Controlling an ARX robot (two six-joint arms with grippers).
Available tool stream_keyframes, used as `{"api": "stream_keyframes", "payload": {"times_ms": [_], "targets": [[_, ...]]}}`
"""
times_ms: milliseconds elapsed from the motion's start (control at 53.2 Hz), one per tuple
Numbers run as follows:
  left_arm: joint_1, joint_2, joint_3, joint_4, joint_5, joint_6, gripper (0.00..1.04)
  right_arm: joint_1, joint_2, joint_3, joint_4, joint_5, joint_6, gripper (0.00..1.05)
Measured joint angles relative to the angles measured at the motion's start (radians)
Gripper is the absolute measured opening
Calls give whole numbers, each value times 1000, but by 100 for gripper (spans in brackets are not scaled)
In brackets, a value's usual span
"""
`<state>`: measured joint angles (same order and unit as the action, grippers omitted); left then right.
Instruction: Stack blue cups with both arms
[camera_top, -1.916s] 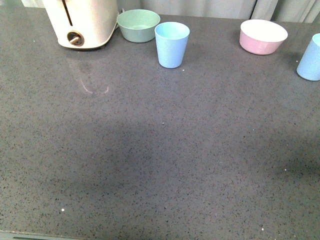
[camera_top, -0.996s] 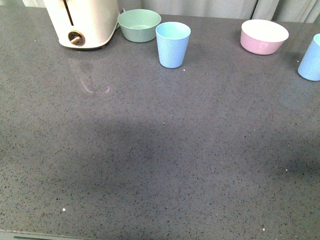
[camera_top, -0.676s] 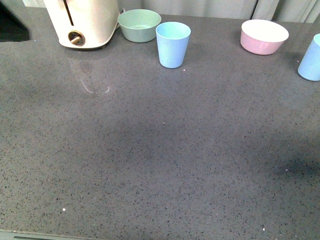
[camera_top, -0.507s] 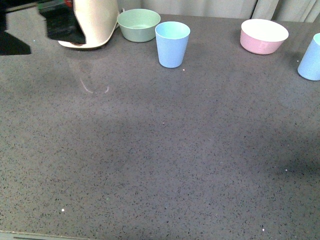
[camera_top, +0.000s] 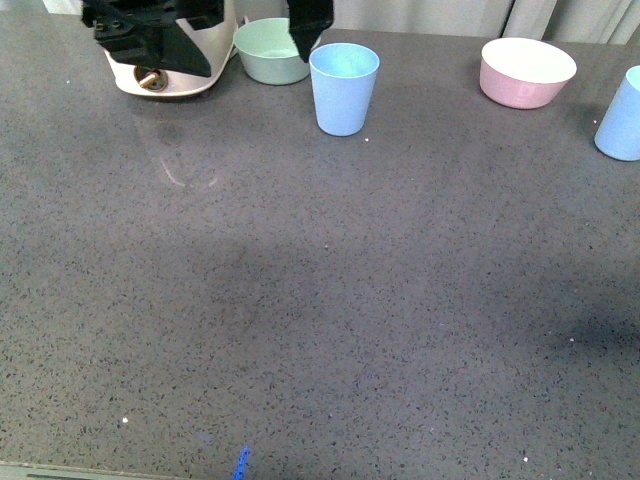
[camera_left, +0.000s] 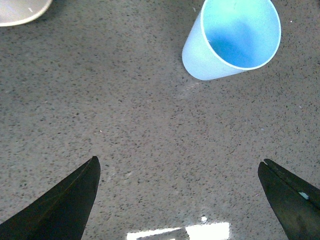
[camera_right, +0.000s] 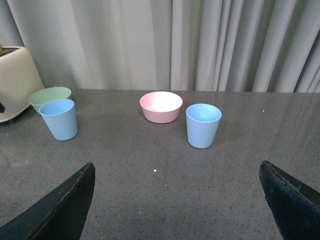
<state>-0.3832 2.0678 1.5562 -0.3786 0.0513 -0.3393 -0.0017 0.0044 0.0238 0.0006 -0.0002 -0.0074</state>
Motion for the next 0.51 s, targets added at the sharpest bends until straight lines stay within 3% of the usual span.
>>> {"api": "stream_keyframes", "payload": {"times_ms": [507], "targets": [[-24,330,544,-269,-79,-180,96,0,0,0,0,0,0,96]]}}
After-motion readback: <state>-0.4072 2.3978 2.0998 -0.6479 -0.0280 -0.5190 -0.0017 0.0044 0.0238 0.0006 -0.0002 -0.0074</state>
